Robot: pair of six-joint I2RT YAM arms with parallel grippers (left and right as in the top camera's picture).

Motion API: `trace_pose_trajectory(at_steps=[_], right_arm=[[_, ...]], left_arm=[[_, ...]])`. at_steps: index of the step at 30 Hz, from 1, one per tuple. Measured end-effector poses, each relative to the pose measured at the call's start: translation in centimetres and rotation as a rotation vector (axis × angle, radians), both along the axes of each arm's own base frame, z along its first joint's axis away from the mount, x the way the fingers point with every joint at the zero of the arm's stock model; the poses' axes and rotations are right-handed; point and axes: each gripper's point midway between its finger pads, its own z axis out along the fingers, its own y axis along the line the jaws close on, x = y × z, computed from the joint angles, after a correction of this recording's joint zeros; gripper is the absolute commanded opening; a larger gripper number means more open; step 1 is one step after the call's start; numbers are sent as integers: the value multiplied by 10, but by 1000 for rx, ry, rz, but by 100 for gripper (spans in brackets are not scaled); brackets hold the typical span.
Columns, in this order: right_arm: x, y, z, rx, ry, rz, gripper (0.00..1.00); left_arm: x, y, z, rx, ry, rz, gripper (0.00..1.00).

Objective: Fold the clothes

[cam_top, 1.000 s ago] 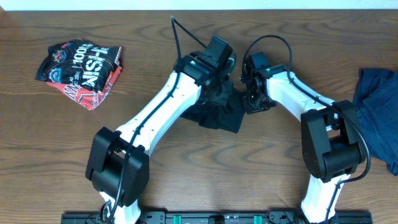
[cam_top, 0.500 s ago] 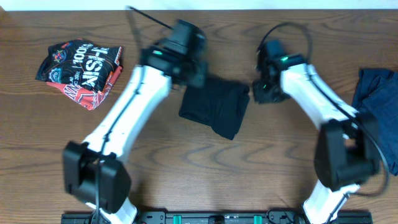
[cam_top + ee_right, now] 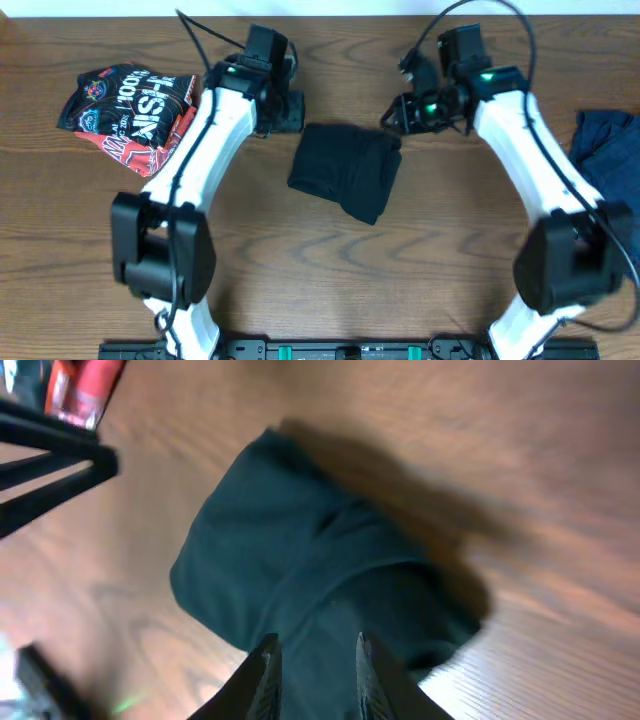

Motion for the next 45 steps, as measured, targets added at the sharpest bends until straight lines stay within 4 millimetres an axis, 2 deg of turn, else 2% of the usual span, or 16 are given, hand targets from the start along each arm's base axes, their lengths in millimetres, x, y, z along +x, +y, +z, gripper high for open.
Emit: trace_pose_trajectory(at_steps=[6, 14, 19, 23, 29, 32, 34, 36, 40, 42, 45], right_arm=[[-7, 9, -55, 21, 152, 30, 22], [-22, -20, -121, -176, 307, -15, 19], [-16, -27, -125, -236, 288, -52, 21], [2, -38, -124, -302, 222, -92, 26], [30, -74, -109, -467, 146, -171, 30], [40, -91, -90, -505, 142, -208, 29], [47, -96, -72, -502, 125, -227, 29], [46, -94, -56, -484, 119, -223, 29], [22, -72, -34, -411, 161, -150, 29], [12, -60, -29, -384, 180, -113, 29], [1, -40, -30, -341, 202, -61, 29]], left_arm=[[-10, -3, -34, 4, 103, -9, 40], [-48, 0, -80, 48, 254, -27, 40], [-69, 5, -98, 67, 314, -32, 40], [-83, 9, -107, 81, 359, -31, 40], [-101, 16, -109, 105, 428, -29, 40], [-92, 17, -101, 113, 373, -30, 43], [-71, 14, -87, 99, 264, -30, 46], [-42, 6, -64, 65, 106, -26, 48], [12, -9, -8, -15, -185, -16, 49], [27, -14, 4, -38, -258, -15, 49], [43, -22, 10, -67, -328, -34, 49]])
